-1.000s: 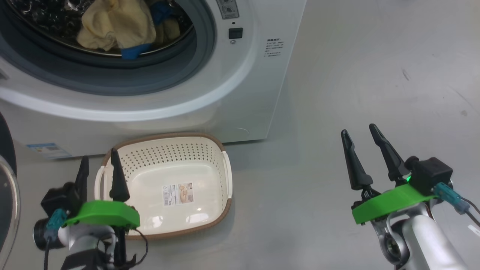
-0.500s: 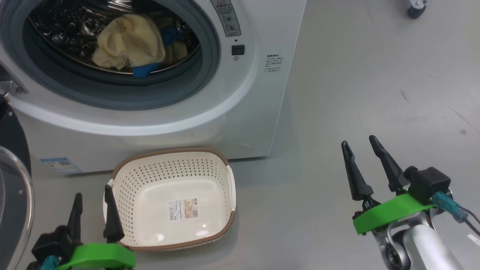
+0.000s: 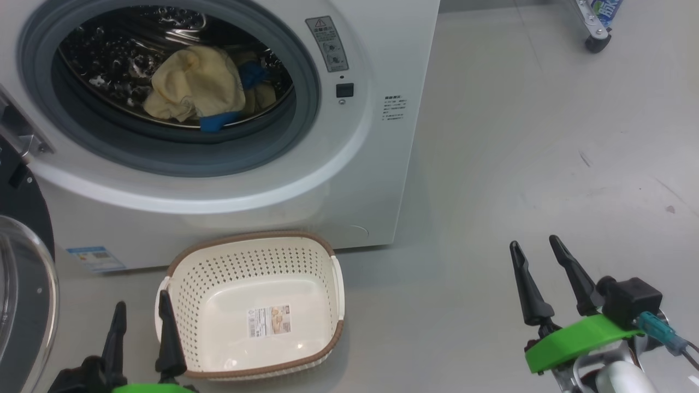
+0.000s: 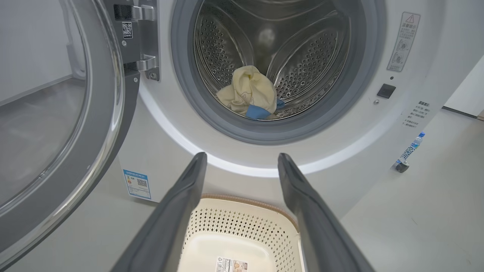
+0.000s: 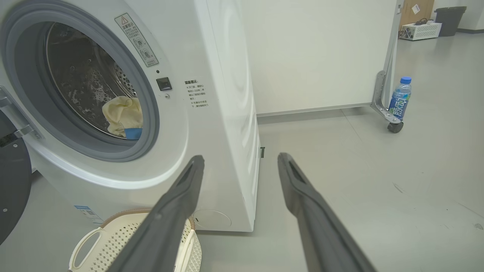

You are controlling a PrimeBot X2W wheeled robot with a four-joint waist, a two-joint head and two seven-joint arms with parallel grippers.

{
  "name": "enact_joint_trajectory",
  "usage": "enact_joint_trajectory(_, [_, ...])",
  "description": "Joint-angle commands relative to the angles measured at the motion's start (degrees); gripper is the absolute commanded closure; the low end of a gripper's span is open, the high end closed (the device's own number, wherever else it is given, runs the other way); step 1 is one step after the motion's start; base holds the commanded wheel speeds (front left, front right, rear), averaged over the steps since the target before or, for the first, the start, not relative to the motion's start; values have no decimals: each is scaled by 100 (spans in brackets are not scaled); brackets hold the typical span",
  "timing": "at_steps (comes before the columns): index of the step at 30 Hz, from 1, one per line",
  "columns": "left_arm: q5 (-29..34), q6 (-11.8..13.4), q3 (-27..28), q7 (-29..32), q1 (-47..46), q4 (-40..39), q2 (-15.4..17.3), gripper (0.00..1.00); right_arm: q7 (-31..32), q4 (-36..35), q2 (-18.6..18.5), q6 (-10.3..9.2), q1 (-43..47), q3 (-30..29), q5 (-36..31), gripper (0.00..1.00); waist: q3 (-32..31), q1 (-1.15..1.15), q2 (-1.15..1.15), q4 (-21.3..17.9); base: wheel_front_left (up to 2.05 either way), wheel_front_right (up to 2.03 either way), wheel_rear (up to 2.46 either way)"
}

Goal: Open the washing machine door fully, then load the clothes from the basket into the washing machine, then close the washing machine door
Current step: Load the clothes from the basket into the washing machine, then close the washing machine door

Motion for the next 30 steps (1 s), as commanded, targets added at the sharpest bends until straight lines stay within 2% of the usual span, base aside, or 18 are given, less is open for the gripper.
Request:
enact_joint_trajectory(1, [-11, 44, 180, -62, -84, -230, 34, 0, -38, -164, -52, 2, -83, 76, -47, 0, -2, 0, 0, 1, 0, 0, 0])
enact_joint_trajectory(30, [39, 89, 305, -62, -5, -394, 34, 0, -38, -98, -64, 2, -98, 133, -49, 0, -15, 0, 0, 5, 0, 0, 0])
